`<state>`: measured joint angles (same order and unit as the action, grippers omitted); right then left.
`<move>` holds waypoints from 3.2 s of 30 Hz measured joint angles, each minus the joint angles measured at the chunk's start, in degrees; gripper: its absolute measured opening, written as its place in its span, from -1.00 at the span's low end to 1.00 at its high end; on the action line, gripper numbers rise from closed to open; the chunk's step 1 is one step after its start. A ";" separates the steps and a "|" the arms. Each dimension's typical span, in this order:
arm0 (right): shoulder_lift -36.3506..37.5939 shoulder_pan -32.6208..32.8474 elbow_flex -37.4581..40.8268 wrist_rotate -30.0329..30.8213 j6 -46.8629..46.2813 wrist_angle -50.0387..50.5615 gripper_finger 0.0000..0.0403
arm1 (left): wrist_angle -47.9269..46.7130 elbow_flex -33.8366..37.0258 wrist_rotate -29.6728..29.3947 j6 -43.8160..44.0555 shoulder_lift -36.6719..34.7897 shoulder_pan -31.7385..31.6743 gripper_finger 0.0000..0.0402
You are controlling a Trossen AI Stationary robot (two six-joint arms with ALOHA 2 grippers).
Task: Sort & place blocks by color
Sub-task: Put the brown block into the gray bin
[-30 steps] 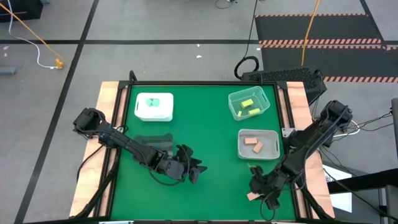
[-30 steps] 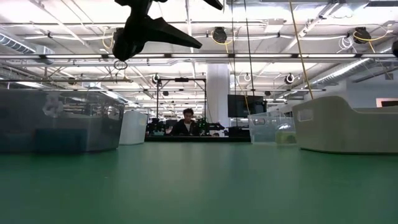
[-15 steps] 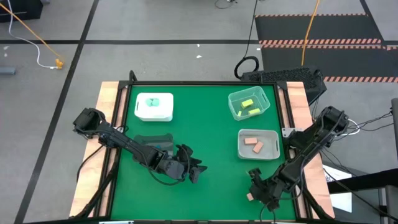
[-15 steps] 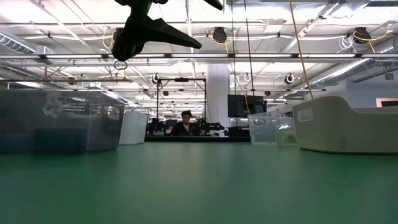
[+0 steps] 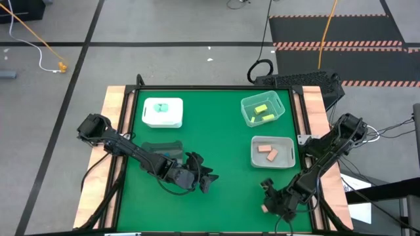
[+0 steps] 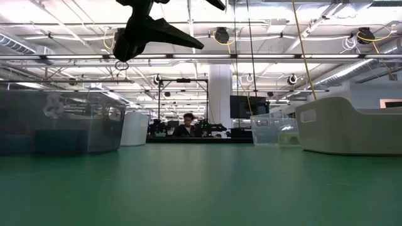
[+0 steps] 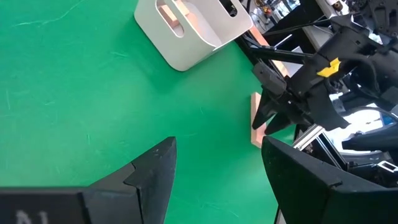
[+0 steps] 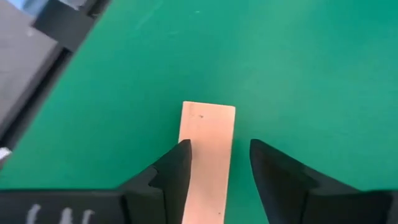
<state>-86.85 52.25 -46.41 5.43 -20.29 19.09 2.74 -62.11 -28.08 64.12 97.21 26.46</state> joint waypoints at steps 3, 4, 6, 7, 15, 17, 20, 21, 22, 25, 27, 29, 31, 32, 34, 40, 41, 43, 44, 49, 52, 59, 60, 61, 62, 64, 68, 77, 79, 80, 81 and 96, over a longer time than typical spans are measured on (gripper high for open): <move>0.12 0.00 0.02 -1.24 -0.58 -1.28 -0.27 | -0.01 0.00 0.00 0.00 0.00 0.00 0.18; 0.16 0.00 0.03 -1.25 -1.61 -1.86 -0.28 | -0.02 0.00 0.00 0.00 0.00 0.00 0.18; 0.66 0.00 0.07 -1.30 -4.37 -2.68 -0.28 | -0.02 0.00 0.00 -0.12 0.00 0.00 0.18; 1.03 0.00 0.07 -1.36 -5.64 -3.03 -0.28 | -0.02 0.00 0.00 -0.36 0.00 0.00 0.18; 1.29 0.81 0.07 -1.26 -12.79 -3.25 -0.17 | -0.01 0.00 -0.02 -1.13 0.00 0.00 0.18; 0.85 0.81 0.45 -1.27 -12.43 -3.39 -0.15 | 0.00 0.00 -0.02 -1.51 0.00 0.00 0.18; 0.35 0.79 1.21 -1.27 -13.58 -3.45 -0.14 | 0.00 0.00 -0.02 -2.25 0.00 0.00 0.18; 0.18 0.79 1.49 -1.24 -13.70 -3.58 -0.14 | -0.02 0.00 -0.02 -2.40 0.00 0.00 0.18; 0.11 0.79 1.76 -1.16 -13.49 -3.81 -0.14 | 0.00 0.00 -0.02 -2.43 0.00 0.00 0.18; 0.07 0.79 3.15 -1.15 -13.23 -4.52 -0.14 | 0.00 0.00 -0.02 -2.51 0.00 0.00 0.18; -0.02 0.79 3.82 -1.07 -13.03 -4.70 -0.14 | -0.02 0.00 -0.02 -2.54 0.00 0.00 0.18; 0.13 0.79 4.40 -1.02 -13.04 -4.84 -0.16 | -0.03 0.00 -0.02 -2.53 0.00 0.00 0.18; 0.11 0.79 4.96 -0.63 -12.99 -5.13 -0.19 | -0.03 0.00 -0.02 -3.00 0.00 -0.01 0.18; 0.15 0.74 5.14 -0.57 -12.98 -5.14 -0.22 | -0.01 0.00 -0.02 -3.31 0.00 -0.01 0.18; 0.17 0.74 5.27 -0.61 -12.53 -5.09 -0.31 | -0.02 0.00 -0.02 -3.75 0.00 -0.01 0.18; 0.16 0.74 5.43 -0.75 -11.96 -7.51 -0.44 | 1.19 0.00 -0.04 -1.35 0.00 -0.07 0.18; 0.13 0.74 5.45 -0.62 -11.96 -8.08 -0.44 | 1.66 0.00 -0.03 -0.53 0.00 -0.07 0.18; 0.17 0.74 5.53 0.37 -12.04 -9.36 -0.44 | 2.56 0.00 -0.02 1.02 0.00 -0.07 0.18; 0.34 0.71 5.54 0.68 -12.03 -9.54 -0.44 | 3.31 0.00 -0.02 1.40 0.00 -0.07 0.18; 4.00 0.15 5.57 2.38 -11.91 -9.86 -0.44 | 8.01 0.00 -0.02 1.60 0.00 -0.08 0.18; 8.19 -0.33 5.57 3.39 -11.82 -9.95 -0.44 | 11.20 0.00 -0.02 0.75 0.00 -0.20 0.18; 20.94 -2.14 5.55 20.46 -4.80 -10.73 -0.44 | 17.45 0.00 -0.02 -2.51 0.00 -1.29 0.18; 22.73 -2.60 5.55 23.46 -3.50 -11.04 -0.44 | 18.27 0.00 -0.02 -2.65 0.00 -1.60 0.18; 24.39 -3.01 5.55 26.58 -2.19 -11.22 -0.44 | 19.09 0.00 -0.02 -3.04 0.00 -1.90 0.18; 25.95 -3.42 5.55 29.67 -0.91 -11.26 -0.44 | 19.95 0.00 -0.02 -3.98 0.00 -2.18 0.18; 28.72 -4.04 5.55 36.05 1.71 -11.22 -0.44 | 21.93 0.00 -0.04 -7.22 0.00 -2.69 0.18; 32.34 -5.00 5.55 46.36 7.90 -13.66 -0.44 | 27.40 0.00 -0.04 -16.31 0.00 -3.52 0.18; 32.88 -9.18 5.47 51.75 24.57 -32.33 -0.43 | 40.43 -0.02 -0.08 -37.37 0.00 -5.30 0.18; 32.85 -10.45 5.46 51.87 25.80 -34.51 -0.43 | 42.23 -0.02 -0.10 -39.98 0.00 -5.65 0.18; 32.85 -11.24 5.46 52.38 25.75 -35.49 -0.44 | 42.74 -0.02 -0.09 -40.82 0.00 -5.89 0.18; 32.87 -12.01 5.44 53.55 25.43 -36.00 -0.44 | 43.06 -0.02 -0.09 -41.32 0.00 -6.11 0.18; 32.87 -17.76 5.44 81.77 28.89 -36.89 -0.42 | 43.91 0.00 -0.31 -47.13 -2.12 -12.15 0.18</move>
<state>-53.98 34.49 -40.97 87.20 8.60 -17.80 46.65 -62.11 -28.39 16.98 95.08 14.31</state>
